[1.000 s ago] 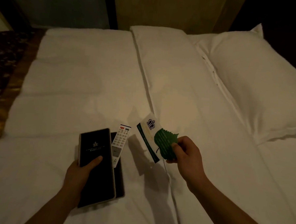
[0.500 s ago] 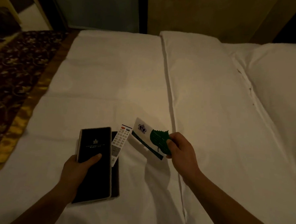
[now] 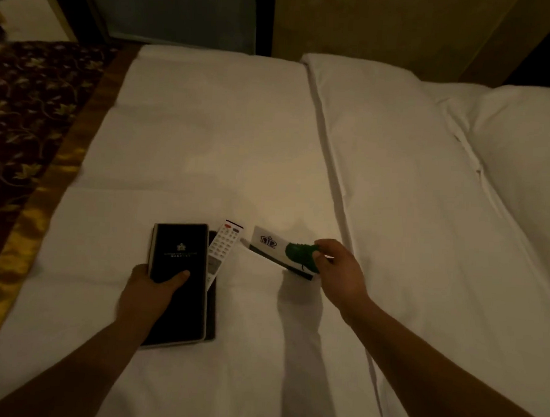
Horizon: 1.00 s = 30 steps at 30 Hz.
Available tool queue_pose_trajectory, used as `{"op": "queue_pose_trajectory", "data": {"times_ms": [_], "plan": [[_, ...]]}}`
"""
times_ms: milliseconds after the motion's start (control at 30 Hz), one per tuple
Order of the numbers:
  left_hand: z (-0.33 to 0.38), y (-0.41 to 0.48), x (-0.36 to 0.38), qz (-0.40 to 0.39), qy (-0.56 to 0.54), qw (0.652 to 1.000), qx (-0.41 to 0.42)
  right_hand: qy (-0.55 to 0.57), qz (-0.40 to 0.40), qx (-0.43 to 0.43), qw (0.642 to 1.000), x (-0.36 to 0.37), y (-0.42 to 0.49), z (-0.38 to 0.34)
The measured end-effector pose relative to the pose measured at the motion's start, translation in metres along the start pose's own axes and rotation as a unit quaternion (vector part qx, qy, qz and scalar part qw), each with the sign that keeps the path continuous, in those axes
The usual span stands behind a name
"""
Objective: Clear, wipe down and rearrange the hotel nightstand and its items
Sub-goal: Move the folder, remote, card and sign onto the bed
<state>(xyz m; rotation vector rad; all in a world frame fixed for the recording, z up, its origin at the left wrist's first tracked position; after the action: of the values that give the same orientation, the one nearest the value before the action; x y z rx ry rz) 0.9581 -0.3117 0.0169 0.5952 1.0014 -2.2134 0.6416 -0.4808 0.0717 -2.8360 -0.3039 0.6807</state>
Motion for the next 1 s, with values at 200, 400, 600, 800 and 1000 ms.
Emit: {"op": "queue_pose_trajectory", "data": {"times_ms": [200, 400, 600, 800, 1000], "plan": [[0.033, -0.033, -0.006, 0.1, 0.238, 0.954, 0.15, -0.073, 0.028, -0.041, 0.996, -0.02, -0.02, -0.01], [0.075, -0.082, 0.011, 0.04, 0.321, 0.902, 0.287, -0.037, 0.052, -0.042, 0.997, -0.045, -0.053, -0.022], [0.108, -0.128, 0.033, 0.012, 0.382, 0.84, 0.385, -0.029, 0.101, -0.071, 0.992, -0.088, -0.103, -0.032], [0.148, -0.205, 0.07, 0.013, 0.388, 0.787, 0.48, -0.021, 0.146, -0.076, 0.986, -0.144, -0.157, -0.011], [0.162, -0.288, 0.122, -0.004, 0.386, 0.766, 0.514, -0.036, 0.181, -0.059, 0.981, -0.213, -0.203, 0.027]]}}
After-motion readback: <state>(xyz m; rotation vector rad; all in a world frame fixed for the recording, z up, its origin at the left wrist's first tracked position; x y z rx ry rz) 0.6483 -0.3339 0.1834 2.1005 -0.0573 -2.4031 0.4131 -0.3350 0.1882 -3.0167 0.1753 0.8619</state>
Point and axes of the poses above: each hand's wrist, its own y-axis towards the middle knuckle, its own x-axis out of the palm, z = x × y, the point moved 6 cm from there along y, towards the middle knuckle, and after that the axes turned 9 degrees about y, right-handed, at the moved point
